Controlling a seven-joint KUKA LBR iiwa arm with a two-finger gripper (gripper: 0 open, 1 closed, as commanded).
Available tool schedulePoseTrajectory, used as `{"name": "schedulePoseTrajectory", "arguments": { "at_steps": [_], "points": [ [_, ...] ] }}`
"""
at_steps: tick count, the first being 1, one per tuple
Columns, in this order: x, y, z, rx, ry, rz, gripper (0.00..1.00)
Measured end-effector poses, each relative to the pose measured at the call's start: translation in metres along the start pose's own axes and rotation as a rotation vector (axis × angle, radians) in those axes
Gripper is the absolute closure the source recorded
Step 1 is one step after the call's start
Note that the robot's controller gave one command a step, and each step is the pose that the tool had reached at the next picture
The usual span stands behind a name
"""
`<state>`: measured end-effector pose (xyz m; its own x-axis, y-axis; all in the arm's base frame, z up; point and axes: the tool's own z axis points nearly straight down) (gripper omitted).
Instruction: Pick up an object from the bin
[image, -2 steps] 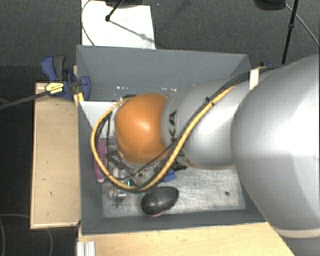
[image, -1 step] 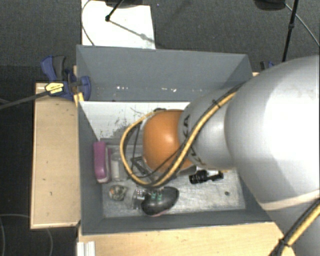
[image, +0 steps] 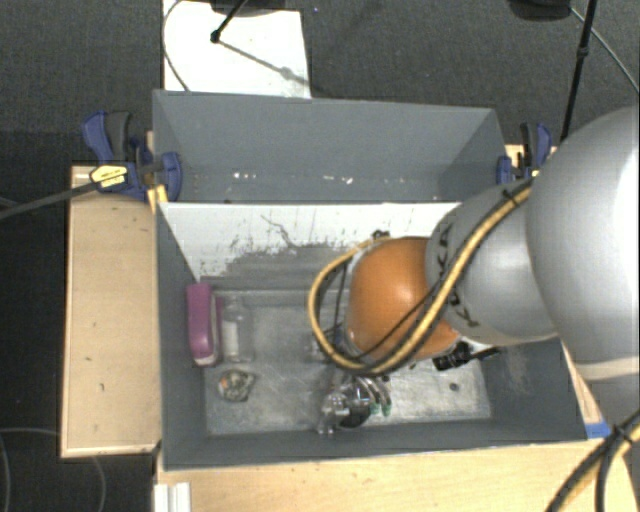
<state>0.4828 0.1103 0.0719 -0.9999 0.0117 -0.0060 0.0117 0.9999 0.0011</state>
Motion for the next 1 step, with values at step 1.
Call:
{"name": "schedulePoseTrajectory", "arguments": {
  "at_steps": [1],
  "points": [
    [-0.0001,-0.0762,-0.0238,0.003,0.002,-0.133,0.00]
  ]
}}
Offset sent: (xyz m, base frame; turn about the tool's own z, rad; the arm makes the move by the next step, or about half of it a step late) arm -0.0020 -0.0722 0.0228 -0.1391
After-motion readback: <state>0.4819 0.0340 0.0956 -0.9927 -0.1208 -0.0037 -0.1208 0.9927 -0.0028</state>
